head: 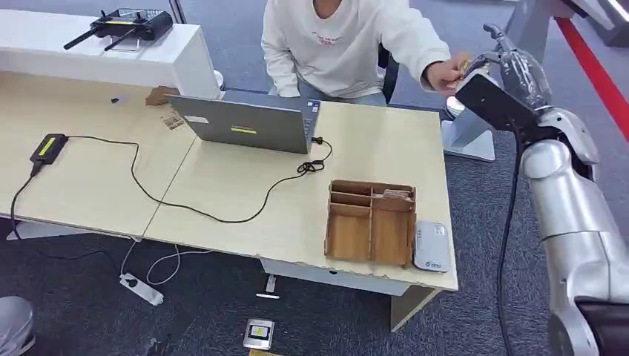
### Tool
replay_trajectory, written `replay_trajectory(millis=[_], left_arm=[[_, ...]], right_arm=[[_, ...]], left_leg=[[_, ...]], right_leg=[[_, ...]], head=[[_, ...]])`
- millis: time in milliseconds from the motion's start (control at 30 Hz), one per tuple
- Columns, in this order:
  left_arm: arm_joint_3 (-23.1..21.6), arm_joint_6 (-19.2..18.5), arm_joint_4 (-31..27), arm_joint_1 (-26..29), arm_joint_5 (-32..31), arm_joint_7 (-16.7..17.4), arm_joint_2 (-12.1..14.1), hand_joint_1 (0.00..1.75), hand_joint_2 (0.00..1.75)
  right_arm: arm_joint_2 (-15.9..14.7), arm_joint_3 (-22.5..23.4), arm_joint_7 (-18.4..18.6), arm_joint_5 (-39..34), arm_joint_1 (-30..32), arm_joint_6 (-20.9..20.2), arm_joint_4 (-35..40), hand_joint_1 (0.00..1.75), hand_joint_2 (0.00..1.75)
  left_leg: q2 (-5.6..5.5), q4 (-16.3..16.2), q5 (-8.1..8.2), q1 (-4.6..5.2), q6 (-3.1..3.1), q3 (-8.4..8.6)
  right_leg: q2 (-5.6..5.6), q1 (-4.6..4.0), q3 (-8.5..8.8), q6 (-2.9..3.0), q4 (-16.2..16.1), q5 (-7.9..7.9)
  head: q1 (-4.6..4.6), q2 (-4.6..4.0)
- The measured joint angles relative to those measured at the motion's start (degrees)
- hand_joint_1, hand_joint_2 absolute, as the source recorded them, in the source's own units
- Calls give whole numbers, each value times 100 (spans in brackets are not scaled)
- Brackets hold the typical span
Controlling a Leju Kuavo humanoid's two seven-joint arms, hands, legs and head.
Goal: Pass the card to the sensor for recognition and then transmit it.
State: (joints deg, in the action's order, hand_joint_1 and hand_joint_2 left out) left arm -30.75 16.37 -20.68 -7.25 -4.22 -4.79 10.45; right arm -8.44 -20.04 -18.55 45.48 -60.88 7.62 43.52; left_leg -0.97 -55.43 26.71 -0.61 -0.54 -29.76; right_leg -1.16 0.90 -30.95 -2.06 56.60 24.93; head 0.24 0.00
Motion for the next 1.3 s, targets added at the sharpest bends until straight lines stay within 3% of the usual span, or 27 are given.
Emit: replay_trajectory(millis=[200,233,267,733,767,833,867,900,933,1033,1167,1300], left_arm=[[-33,107,11,8,63,-70,77,0,175],[-50,105,9,13,87,-52,98,0,175],[-68,92,5,20,114,-15,109,0,175],[-262,63,-168,69,400,79,264,0,175],[-289,68,-186,76,464,79,273,0,175],[-328,89,-218,90,588,79,299,0,175],[-354,107,-236,95,634,79,302,0,175],[-385,125,-253,99,689,79,317,0,175],[-417,159,-277,104,741,79,325,0,175],[-477,271,-308,107,890,9,332,0,175],[-584,579,-310,107,1126,-249,275,0,175],[-665,627,-310,105,1180,-301,208,0,175]], right_arm=[[151,-92,-49,-2,-282,-41,-525,175,175],[175,-103,-27,2,-323,-54,-586,26,175],[191,-116,-23,2,-338,-63,-627,0,175],[239,-208,-14,83,-348,83,-774,0,175],[237,-210,-12,46,-348,116,-776,0,0],[237,-210,-12,-131,-349,184,-774,0,0],[237,-210,-12,-211,-349,197,-771,0,175],[234,-208,-7,-339,-349,197,-763,0,0],[230,-202,2,-468,-348,193,-747,0,175],[188,-164,63,-984,-322,68,-609,0,175],[5,-110,338,-1900,-101,-407,-52,0,175],[-139,-38,465,-2081,165,-533,457,0,175]], left_leg=[[-8,-2,-6,1,2,-12],[-12,-3,-7,0,1,-12],[-15,-4,-7,0,1,-14],[-10,-3,-9,1,0,-10],[-10,-3,-9,1,0,-8],[-9,-4,-10,1,0,-6],[-8,-4,-10,1,0,-6],[-7,-5,-10,0,0,-5],[-7,-6,-10,0,-1,-4],[-7,-5,-10,0,-1,-5],[-6,-6,-9,1,0,-5],[-6,-6,-9,3,0,-4]], right_leg=[[20,1,-7,0,0,0],[24,0,-7,0,0,0],[26,0,-8,-1,0,1],[25,0,-5,0,-2,-1],[25,0,-4,1,-2,-1],[24,0,-4,1,-2,-2],[24,0,-4,1,-2,-2],[24,0,-5,1,-2,-2],[24,0,-5,1,-1,-2],[23,0,-5,1,-2,-1],[23,0,-4,1,-4,-1],[18,2,-5,1,-4,-2]], head=[[2,0],[2,0],[-2,0],[-2,0],[2,0],[2,0],[-4,0],[2,0],[0,0],[0,0],[0,0],[0,0]])
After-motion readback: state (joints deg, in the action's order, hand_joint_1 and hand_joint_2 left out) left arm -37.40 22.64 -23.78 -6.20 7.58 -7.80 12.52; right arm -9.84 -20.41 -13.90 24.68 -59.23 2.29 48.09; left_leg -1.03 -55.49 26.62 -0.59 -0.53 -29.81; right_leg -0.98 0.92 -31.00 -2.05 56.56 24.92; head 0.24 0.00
